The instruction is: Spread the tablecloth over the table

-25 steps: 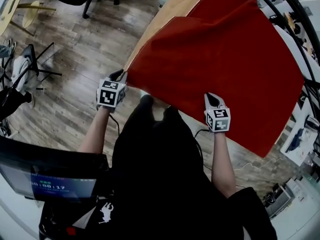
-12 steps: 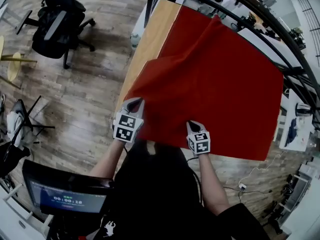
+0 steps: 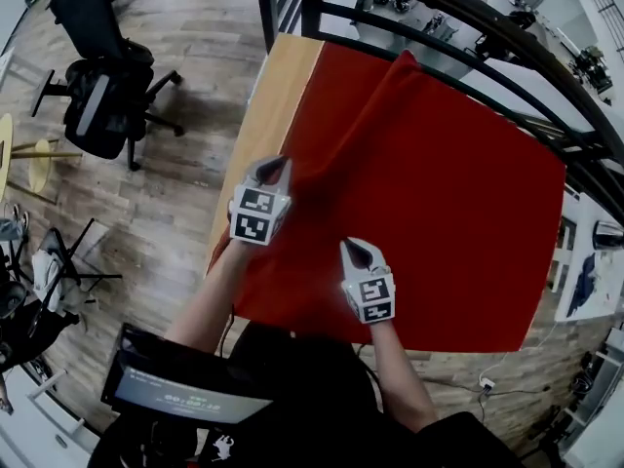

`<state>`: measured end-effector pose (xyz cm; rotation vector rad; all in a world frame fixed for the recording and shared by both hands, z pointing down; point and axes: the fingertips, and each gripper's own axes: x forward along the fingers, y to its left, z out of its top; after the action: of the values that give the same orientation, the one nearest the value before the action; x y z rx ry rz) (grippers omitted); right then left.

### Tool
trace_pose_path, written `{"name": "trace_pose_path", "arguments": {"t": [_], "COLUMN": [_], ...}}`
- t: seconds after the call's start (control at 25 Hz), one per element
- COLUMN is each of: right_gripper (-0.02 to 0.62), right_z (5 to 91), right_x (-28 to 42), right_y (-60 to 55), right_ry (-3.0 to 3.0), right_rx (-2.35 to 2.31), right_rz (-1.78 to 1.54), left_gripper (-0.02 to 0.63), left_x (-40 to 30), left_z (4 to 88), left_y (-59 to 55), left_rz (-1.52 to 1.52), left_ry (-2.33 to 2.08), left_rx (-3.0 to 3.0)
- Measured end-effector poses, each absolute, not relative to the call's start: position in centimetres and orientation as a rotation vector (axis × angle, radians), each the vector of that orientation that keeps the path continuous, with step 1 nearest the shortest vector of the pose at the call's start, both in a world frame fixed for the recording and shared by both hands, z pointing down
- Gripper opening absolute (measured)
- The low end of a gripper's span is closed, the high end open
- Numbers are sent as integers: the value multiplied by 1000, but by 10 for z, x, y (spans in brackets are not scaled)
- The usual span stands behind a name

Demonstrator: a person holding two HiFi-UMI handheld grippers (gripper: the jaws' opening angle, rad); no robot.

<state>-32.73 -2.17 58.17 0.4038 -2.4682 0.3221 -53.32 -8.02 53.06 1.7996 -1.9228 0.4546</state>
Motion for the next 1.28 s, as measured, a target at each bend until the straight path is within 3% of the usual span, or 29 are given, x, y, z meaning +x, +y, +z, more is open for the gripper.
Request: {"name": "trace_pose_path", "arguments": {"t": [0.24,0.32,0.44,0.56,0.64,0.76,0.84,1.0,1.08,1.28], "right_gripper": [8,8,8,9,9,8,9,9,8,8], "right_z": [554,553,555,565,573,583,586,586,588,578], "right_x": [-412,-437,-459,-460,-457,-453,-454,-455,-453,-453], "right_y": [-156,-192,-240,-272,-277,-276,-276,-284,-287,-293], "right_ry": [-2656,-2666,-2667,-2627,-2611,-2611,-2616,-2621,-2621,-2636], "right_rx": [609,653,704,758,775,783,771,762,776,768], "right_rz": [436,446,418,425,452,489,502,504,515,500], "left_gripper": [13,68,101,214,239,220,167,162,24,12], "left_x": [-555,-569,-596,-624,-639,-654,-662,-667,-662,-692], "left_z": [535,547,565,581,592,613,619,611,615,593], "left_y": [-166,-198,-254,-305,-328,-345,-348,-360,-360,-354], "left_rz": [510,523,569,593,580,637,672,678,713,684], "left_ry": [-1944,-1919,-1911,-1901,-1906,-1895,-1885,-1856,-1807,-1939], "left_rx": [1823,1813,1806,1789,1756,1701,1663,1642,1636,1663]}}
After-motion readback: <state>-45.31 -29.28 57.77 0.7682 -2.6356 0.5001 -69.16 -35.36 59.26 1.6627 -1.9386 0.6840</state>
